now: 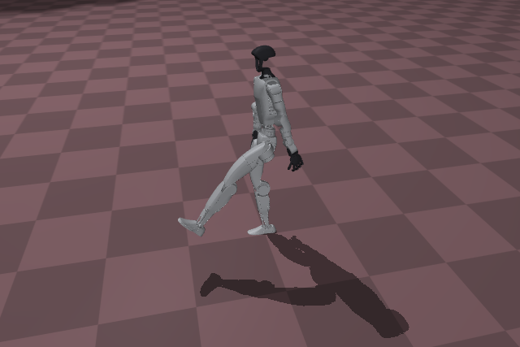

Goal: Upper body actions

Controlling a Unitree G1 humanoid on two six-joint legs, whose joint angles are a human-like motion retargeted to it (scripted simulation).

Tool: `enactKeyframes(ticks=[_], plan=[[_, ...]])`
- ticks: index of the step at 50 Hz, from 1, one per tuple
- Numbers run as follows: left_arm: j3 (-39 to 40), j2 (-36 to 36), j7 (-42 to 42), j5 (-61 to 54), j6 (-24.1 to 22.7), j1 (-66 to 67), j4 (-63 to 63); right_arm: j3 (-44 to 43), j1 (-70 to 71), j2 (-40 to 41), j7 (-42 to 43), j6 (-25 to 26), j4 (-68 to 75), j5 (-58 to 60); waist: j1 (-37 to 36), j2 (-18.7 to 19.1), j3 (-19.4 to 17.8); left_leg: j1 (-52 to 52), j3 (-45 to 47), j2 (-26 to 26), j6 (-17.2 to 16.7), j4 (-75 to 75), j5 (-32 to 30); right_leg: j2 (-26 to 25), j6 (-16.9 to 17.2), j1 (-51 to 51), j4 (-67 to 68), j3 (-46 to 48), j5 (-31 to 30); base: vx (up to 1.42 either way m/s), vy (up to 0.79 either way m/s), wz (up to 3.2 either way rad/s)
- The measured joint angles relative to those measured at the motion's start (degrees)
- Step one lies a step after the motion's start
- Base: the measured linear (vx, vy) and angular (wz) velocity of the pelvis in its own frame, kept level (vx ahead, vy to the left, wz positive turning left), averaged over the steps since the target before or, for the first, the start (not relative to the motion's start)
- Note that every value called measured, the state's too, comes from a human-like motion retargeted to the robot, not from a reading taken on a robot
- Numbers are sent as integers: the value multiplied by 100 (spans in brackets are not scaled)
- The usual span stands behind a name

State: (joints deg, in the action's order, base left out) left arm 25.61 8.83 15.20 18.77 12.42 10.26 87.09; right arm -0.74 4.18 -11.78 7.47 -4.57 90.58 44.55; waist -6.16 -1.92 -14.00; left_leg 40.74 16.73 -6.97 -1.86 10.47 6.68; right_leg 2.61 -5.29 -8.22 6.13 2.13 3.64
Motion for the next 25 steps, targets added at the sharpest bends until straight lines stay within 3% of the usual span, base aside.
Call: enactKeyframes(ticks=[5, 10, 14, 25], plan=[[101, -208, -37, 74, -28, 144, 213, 164, 63, 133, -114, -35, -86, 169, -768, -248, -790, 350, 396, -628, 133, -295, -133, 436, -80, -378, 399, -590, 162, 0, -1, -128], [228, -331, 60, 246, 17, 292, 509, 290, -45, 278, -163, -60, -45, 196, -894, -366, -771, 327, 441, -851, 110, -522, -189, 641, -161, -393, 633, -793, 353, 11, 5, -48], [292, -304, 78, 252, 41, 282, 370, 331, -88, 350, -213, 1, 51, 171, -691, -321, -452, 65, 446, -820, 83, -446, -180, 575, -180, -259, 616, -717, 411, 3, 0, 22], [368, 42, -521, -310, 34, -52, -261, -28, -421, 204, -116, 260, 465, 247, 453, 110, 1050, -1491, 634, -404, -128, 915, -294, 53, -56, 324, 183, 226, 386, 8, -1, 92]])
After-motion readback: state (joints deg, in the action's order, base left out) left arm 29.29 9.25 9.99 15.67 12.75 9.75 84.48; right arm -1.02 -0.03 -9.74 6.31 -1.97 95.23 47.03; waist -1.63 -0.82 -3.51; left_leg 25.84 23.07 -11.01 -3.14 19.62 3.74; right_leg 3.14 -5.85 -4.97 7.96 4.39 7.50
